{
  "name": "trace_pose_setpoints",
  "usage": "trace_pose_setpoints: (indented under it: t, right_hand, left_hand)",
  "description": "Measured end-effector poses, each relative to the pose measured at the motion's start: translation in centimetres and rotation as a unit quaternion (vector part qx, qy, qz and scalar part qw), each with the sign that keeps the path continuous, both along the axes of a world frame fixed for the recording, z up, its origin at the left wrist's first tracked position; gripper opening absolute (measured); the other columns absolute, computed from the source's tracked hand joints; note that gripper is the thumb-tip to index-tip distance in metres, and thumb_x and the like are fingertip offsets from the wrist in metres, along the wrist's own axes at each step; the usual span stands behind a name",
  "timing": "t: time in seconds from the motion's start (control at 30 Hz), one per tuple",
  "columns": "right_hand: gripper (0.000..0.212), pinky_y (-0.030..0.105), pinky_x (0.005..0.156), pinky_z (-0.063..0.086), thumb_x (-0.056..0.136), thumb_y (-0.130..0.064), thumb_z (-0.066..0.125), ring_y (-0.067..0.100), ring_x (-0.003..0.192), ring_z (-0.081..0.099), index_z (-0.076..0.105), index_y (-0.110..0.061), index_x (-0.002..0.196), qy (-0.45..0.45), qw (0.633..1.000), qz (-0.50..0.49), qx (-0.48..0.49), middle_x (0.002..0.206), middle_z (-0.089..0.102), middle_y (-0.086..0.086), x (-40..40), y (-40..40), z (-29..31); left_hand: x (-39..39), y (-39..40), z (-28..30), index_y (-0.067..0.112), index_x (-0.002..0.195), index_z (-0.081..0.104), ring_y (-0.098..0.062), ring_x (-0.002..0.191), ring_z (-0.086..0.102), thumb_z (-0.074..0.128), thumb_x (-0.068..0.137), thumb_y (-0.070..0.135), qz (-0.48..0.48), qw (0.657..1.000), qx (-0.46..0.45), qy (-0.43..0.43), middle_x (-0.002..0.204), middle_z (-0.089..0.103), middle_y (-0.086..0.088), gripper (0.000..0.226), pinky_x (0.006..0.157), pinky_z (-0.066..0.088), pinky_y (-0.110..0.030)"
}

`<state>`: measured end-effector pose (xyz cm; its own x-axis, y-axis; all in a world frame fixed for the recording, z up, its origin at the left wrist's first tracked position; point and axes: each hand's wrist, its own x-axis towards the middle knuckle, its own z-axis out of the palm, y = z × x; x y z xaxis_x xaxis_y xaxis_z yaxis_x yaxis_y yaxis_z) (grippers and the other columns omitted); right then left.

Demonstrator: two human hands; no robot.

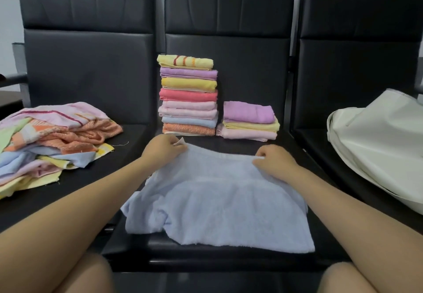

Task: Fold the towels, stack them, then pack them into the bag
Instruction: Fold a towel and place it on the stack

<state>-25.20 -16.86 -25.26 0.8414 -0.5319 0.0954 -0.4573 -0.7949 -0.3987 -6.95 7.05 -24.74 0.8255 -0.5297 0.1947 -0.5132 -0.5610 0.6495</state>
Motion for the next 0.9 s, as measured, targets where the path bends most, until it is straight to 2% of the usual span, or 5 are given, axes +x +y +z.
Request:
trace_pose_setpoints:
  t: [0.1, 0.3, 0.43, 0.77, 0.9]
  right_hand:
    - [0.005, 0.030, 0.081, 0.044, 0.093, -0.031, 0.058, 0.017, 0.102, 0.047, 0.056, -0.026, 0.093, 0.085, 0.995, 0.041, -0.018, 0.101, 0.049, -0.002, 0.5, -0.4, -0.6]
    - [0.006, 0.034, 0.080, 0.049, 0.086, -0.030, 0.057, 0.015, 0.089, 0.057, 0.057, -0.029, 0.092, 0.106, 0.993, 0.051, 0.002, 0.097, 0.056, -0.008, 0.7, -1.0, -0.4]
    - [0.007, 0.028, 0.079, 0.036, 0.083, -0.028, 0.061, 0.008, 0.079, 0.055, 0.063, -0.025, 0.089, 0.077, 0.993, 0.077, 0.033, 0.082, 0.060, -0.013, 0.1, -1.0, -0.2]
    - [0.030, 0.024, 0.070, 0.035, 0.085, -0.041, 0.068, 0.009, 0.069, 0.047, 0.059, -0.018, 0.067, 0.060, 0.994, 0.092, 0.013, 0.070, 0.055, -0.001, -3.1, -1.4, 0.5]
    - [0.012, 0.028, 0.082, 0.034, 0.088, -0.041, 0.062, 0.008, 0.091, 0.046, 0.064, -0.030, 0.083, 0.099, 0.994, 0.037, -0.028, 0.086, 0.054, -0.009, -4.8, -1.9, 0.4]
  left_hand:
    - [0.8, -1.3, -1.2, 0.014, 0.058, 0.039, -0.020, 0.068, 0.045, 0.057, 0.094, 0.026, 0.003, 0.998, 0.055, -0.042, 0.063, 0.045, -0.002, 0.041, 0.058, 0.028, -0.033]
    - [2.6, -4.0, -2.1, 0.024, 0.059, 0.043, -0.022, 0.087, 0.051, 0.055, 0.091, 0.026, -0.076, 0.982, 0.150, -0.086, 0.082, 0.048, 0.003, 0.034, 0.076, 0.040, -0.033]
    - [2.1, -4.4, -2.8, 0.027, 0.099, 0.058, -0.022, 0.107, 0.049, 0.050, 0.093, 0.035, -0.127, 0.956, 0.245, -0.100, 0.113, 0.047, 0.003, 0.013, 0.094, 0.043, -0.041]
    - [2.1, -1.6, -2.2, 0.031, 0.096, 0.053, -0.017, 0.084, 0.051, 0.055, 0.094, 0.037, -0.150, 0.954, 0.228, -0.125, 0.075, 0.046, 0.015, 0.007, 0.071, 0.039, -0.030]
    - [0.8, -1.0, -2.0, 0.029, 0.099, 0.047, -0.015, 0.084, 0.050, 0.053, 0.096, 0.034, -0.153, 0.950, 0.224, -0.153, 0.082, 0.050, 0.011, 0.009, 0.071, 0.034, -0.027]
